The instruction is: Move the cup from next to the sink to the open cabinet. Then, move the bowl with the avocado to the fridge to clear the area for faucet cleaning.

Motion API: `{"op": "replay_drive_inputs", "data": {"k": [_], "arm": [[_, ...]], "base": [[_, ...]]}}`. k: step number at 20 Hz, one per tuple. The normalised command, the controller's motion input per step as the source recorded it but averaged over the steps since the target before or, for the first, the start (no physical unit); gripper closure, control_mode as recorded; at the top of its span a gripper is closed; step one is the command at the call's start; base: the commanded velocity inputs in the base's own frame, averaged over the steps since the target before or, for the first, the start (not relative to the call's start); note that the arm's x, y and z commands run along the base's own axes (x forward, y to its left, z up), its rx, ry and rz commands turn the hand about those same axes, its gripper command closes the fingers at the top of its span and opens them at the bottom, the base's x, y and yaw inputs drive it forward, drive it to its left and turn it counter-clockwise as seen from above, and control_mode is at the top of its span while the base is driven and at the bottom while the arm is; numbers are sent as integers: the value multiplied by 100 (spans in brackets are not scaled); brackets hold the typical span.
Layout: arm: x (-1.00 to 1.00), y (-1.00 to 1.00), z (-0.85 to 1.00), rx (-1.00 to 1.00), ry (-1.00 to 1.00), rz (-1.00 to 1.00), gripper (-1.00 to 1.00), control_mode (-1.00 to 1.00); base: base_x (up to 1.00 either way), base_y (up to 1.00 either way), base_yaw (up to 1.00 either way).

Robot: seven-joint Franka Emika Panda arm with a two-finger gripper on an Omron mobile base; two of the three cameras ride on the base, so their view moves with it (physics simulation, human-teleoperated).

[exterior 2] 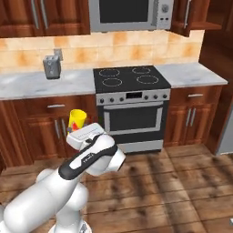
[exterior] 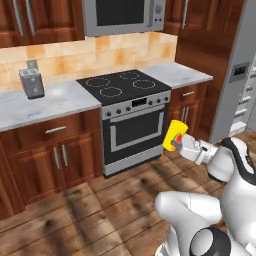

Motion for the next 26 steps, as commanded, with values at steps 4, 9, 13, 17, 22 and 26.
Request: {"op": "replay_drive_inputs", "data": {"k": [4,9,13,17,22,26], "arm": [[0,0,0,0,0,0,100,100],[0,0,0,0,0,0,100,100],[0,0,0,0,0,0,100,100],[0,0,0,0,0,0,100,100],[0,0,0,0,0,0,100,100],[0,0,0,0,0,0,100,100]], "base": [[100,-57,-23],[100,-57,-10],[100,-58,-7],[100,-61,-4],[100,-60,-4],[100,-54,-5]]}}
